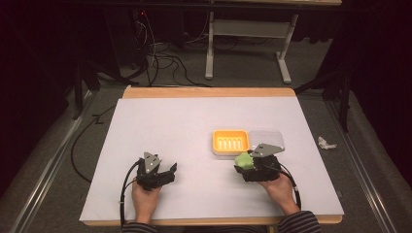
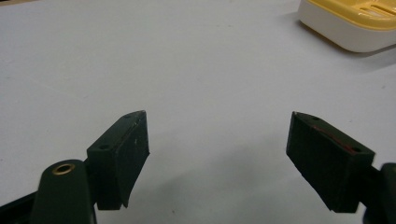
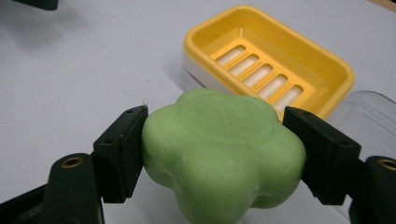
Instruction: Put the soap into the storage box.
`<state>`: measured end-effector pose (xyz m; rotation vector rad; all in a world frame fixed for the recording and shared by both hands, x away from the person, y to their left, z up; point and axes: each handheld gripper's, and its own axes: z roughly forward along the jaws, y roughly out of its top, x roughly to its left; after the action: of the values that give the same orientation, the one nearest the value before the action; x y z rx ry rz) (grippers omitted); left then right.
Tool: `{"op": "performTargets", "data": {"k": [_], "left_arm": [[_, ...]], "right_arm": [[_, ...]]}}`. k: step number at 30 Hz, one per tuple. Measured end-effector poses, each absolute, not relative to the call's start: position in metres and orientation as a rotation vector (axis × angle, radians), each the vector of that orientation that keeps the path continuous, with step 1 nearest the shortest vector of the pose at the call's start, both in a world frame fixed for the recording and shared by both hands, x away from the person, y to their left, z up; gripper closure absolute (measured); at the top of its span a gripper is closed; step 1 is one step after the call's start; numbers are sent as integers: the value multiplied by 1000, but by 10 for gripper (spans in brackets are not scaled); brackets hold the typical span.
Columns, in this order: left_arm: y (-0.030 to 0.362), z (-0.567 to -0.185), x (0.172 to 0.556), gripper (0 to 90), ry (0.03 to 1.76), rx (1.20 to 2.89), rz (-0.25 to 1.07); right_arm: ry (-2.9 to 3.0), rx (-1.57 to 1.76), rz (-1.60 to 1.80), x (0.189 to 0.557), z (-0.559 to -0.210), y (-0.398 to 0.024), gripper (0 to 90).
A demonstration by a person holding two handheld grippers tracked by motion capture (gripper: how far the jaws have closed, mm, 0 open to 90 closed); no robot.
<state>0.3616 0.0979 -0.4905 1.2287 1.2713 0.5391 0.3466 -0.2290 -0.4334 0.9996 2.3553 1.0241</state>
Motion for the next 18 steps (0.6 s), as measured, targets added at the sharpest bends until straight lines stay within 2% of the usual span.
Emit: {"op": "performTargets", "data": {"k": [18], "left_arm": [[98,-490,362,217,1271,1228,538]], "right_arm": [[2294,1008,1046,373,-403,-234,261]]}}
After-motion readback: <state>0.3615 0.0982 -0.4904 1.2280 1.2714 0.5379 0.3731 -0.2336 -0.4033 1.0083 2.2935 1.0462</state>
